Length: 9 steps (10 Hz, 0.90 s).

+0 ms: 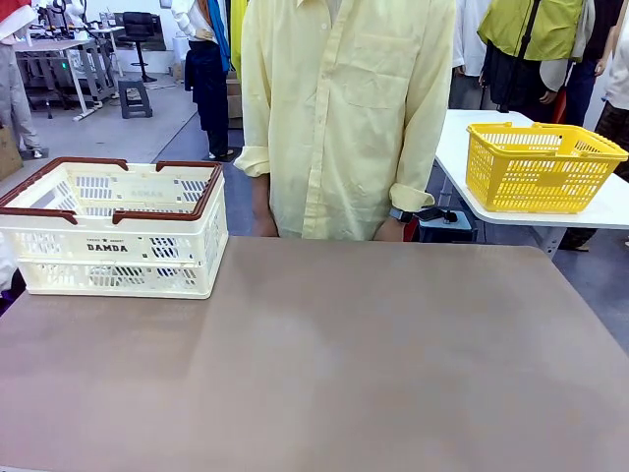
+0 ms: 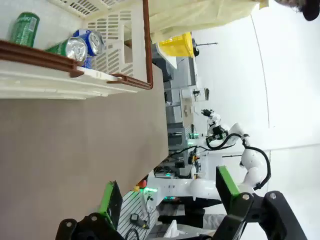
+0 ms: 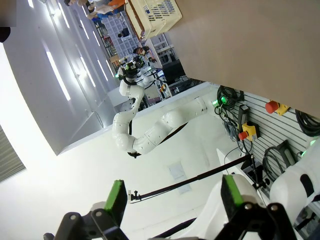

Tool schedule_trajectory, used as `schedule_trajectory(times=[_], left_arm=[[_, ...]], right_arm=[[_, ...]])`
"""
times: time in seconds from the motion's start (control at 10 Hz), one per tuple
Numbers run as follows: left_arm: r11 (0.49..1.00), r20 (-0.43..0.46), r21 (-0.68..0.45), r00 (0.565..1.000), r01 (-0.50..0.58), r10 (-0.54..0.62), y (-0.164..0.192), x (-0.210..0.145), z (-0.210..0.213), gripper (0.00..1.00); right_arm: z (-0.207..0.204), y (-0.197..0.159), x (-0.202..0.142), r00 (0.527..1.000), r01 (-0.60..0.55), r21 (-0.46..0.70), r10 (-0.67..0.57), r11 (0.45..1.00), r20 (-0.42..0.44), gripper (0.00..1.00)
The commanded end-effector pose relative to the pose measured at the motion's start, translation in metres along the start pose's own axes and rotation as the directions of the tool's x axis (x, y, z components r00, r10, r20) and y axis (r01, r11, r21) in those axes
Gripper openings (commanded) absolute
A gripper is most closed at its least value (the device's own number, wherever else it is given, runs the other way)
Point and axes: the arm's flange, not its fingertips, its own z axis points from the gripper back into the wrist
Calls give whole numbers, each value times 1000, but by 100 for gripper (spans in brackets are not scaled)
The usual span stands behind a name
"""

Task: Place the drinks into the Shopping basket.
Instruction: Pick up one drink and place it into the Shopping basket.

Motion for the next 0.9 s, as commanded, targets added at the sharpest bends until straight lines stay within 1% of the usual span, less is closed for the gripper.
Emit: schedule_trajectory(times=[0.0, 0.8], left_arm=[[998, -49, 42, 998, 47, -45, -19, 2, -3, 100], [998, -49, 42, 998, 47, -45, -19, 2, -3, 100]], right_arm=[[1, 2, -2, 1000, -1, -8, 1, 1000, -1, 100], [1, 2, -2, 1000, -1, -8, 1, 1000, -1, 100]])
